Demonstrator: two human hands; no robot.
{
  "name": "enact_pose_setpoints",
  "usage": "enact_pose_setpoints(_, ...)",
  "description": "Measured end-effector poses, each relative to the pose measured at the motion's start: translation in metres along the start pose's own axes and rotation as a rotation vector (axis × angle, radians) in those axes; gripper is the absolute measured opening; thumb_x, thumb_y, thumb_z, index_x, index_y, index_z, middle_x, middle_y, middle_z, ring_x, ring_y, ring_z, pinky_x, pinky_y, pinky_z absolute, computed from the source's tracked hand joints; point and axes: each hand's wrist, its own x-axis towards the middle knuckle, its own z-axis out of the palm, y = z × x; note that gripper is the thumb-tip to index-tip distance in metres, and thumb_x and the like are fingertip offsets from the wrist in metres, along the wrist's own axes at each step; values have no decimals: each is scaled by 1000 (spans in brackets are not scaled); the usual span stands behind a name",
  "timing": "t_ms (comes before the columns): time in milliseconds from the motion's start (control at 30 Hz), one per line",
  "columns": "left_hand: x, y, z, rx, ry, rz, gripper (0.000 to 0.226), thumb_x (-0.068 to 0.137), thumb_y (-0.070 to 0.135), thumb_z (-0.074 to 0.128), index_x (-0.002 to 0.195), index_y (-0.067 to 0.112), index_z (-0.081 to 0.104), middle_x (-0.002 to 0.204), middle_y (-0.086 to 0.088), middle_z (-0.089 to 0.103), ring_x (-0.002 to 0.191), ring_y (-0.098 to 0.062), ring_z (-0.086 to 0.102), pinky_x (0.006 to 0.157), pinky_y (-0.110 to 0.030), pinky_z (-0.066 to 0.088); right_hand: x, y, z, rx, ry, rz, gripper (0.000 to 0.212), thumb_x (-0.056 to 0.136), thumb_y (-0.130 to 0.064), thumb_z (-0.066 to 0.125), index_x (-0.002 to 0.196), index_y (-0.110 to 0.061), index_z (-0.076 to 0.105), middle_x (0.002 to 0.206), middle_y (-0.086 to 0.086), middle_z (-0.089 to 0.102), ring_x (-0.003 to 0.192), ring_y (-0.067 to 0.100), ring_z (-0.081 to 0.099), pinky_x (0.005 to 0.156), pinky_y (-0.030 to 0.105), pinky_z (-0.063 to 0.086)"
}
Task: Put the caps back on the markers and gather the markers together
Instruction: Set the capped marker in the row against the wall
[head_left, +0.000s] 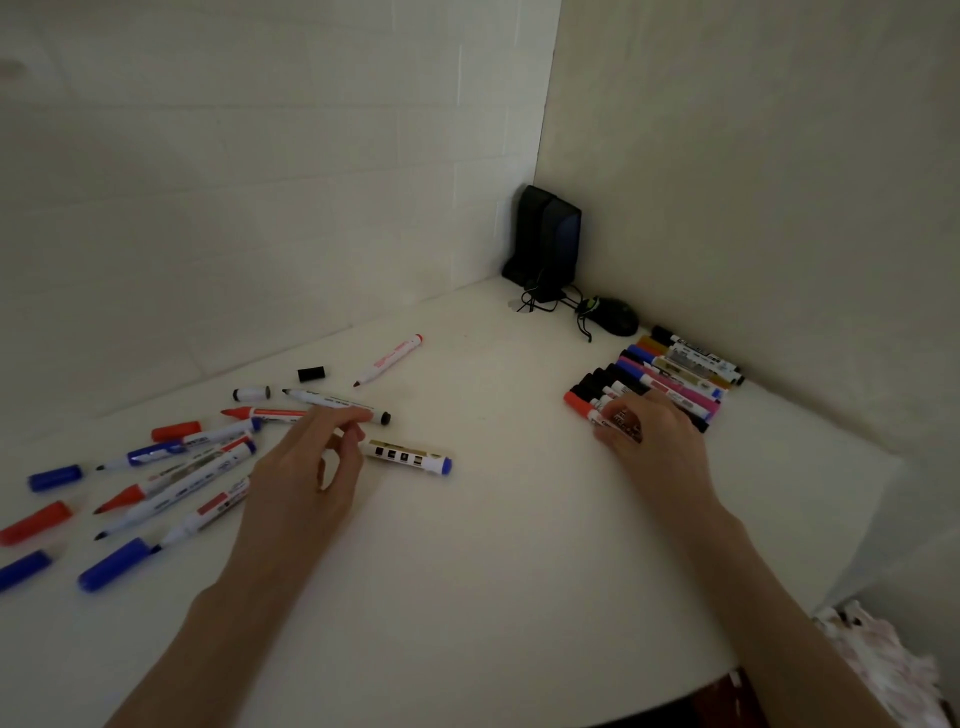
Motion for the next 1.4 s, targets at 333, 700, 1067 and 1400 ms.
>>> enact_pose_setpoints(333, 1, 0, 0, 32, 31, 26, 29, 89, 1, 63, 111, 21, 64, 93, 14, 60, 75, -9, 56, 72, -4, 41, -1, -2, -2, 5, 7, -37, 25, 91, -39, 69, 111, -25, 66, 111, -1, 62, 97, 11, 50, 81, 26, 39)
enact_pose_setpoints(700, 1, 3, -5, 19, 19, -4, 32, 88, 2, 60, 112, 23, 64, 92, 11, 64, 66, -22, 62, 67, -26, 45, 0, -3, 0, -4, 31, -52, 23, 91, -41, 69, 107, -25, 67, 108, -1, 62, 93, 9, 46, 79, 29, 38)
enact_pose_setpoints(1067, 4, -3, -7, 48, 95, -205, 23, 95, 14, 54, 114, 23, 63, 87, 10, 63, 64, 1, 52, 59, -11, 35, 2, -6, 7, 14, 35, -107, 28, 92, -41, 68, 114, -25, 68, 114, 0, 62, 96, 6, 47, 82, 27, 40)
enact_pose_setpoints(1400, 6, -3, -9, 80, 118, -268, 19, 96, 14, 55, 113, 21, 61, 77, 17, 52, 62, 2, 49, 57, -11, 33, 3, -4, 6, -60, 23, -123, 19, 92, -31, 69, 108, -21, 70, 113, 2, 66, 103, 19, 60, 83, 28, 40)
